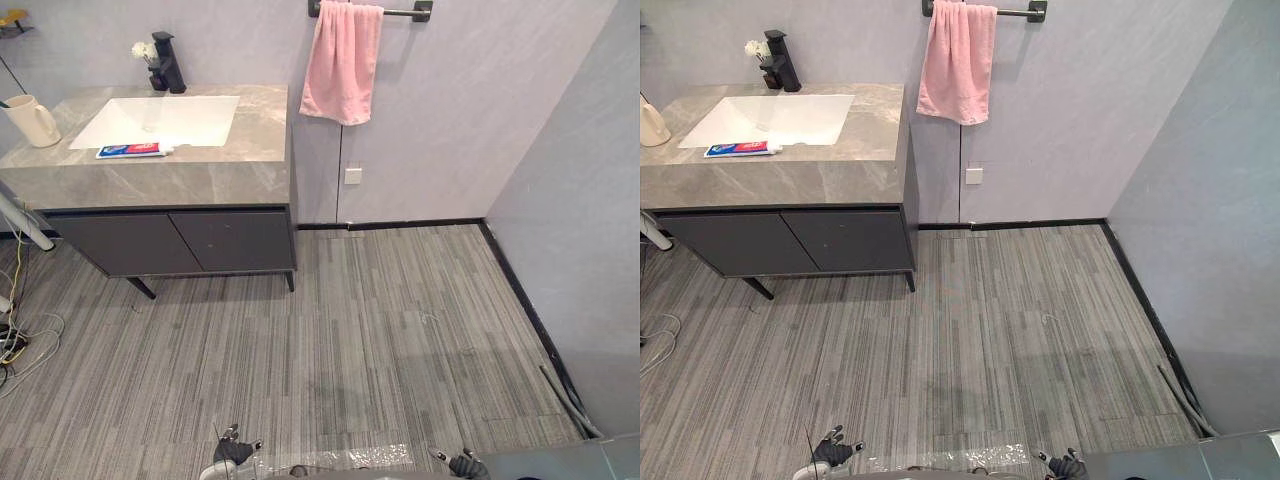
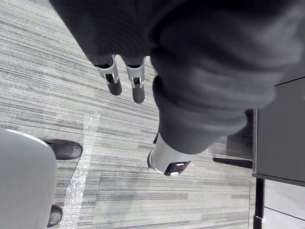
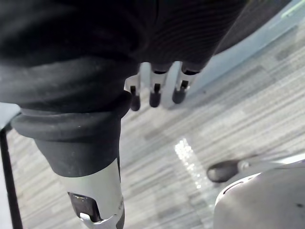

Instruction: Organize washtable

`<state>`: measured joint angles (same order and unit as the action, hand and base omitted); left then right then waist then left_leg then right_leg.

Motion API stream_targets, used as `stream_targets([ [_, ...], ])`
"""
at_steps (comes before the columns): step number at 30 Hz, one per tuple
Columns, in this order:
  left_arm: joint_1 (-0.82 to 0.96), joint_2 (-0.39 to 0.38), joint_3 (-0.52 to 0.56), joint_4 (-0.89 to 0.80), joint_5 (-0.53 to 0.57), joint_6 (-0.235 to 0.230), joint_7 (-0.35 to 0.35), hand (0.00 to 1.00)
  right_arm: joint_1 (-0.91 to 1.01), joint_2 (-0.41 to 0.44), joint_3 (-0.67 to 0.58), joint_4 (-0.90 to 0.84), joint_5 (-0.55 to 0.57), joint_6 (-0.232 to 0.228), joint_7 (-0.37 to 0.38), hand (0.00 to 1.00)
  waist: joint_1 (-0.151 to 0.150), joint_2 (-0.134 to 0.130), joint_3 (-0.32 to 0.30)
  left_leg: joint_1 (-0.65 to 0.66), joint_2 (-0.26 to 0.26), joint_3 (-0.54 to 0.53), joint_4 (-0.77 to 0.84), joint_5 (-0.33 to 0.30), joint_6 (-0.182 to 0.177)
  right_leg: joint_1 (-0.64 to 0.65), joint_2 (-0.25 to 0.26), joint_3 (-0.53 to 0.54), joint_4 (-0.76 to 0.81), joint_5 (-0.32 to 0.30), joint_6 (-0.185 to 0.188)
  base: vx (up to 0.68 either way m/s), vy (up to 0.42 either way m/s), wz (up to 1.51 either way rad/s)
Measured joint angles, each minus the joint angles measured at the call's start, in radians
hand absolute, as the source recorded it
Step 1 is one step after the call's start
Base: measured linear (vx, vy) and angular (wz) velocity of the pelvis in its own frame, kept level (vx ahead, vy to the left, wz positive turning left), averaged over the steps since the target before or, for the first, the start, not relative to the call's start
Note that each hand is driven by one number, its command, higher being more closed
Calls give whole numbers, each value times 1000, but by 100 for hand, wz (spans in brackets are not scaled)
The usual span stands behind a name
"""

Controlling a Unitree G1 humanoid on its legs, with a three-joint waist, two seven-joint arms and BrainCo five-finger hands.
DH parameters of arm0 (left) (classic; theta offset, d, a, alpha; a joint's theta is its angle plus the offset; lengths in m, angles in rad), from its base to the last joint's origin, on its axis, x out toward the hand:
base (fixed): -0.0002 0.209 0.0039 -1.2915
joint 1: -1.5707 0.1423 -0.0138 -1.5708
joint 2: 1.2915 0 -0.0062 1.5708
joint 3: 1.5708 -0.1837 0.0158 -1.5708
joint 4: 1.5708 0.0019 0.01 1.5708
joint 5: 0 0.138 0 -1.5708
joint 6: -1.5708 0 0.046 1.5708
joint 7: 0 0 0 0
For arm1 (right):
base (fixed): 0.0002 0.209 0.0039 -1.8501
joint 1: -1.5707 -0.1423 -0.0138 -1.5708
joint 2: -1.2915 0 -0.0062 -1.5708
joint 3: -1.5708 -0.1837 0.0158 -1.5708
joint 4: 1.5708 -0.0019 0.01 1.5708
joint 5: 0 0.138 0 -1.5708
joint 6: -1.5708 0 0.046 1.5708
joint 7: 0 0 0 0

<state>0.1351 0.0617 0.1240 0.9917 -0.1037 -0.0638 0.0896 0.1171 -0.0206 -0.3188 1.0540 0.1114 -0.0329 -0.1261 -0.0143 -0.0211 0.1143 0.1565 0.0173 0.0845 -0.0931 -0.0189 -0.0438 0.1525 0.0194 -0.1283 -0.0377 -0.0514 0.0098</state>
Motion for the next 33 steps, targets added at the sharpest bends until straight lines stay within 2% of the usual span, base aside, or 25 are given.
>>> stream_targets([
  [22,-2,0,-11,1,0,0,-3,0,0,0,-1,0,1,1,1,0,0,5,3,10,0,1,0,0,0,2,0,1,1,0,0,0,0,0],
  [33,-9,0,-13,11,-1,0,-8,0,2,2,-8,1,47,9,2,0,-1,10,7,-1,0,1,0,0,0,0,1,1,-1,0,0,0,0,0],
])
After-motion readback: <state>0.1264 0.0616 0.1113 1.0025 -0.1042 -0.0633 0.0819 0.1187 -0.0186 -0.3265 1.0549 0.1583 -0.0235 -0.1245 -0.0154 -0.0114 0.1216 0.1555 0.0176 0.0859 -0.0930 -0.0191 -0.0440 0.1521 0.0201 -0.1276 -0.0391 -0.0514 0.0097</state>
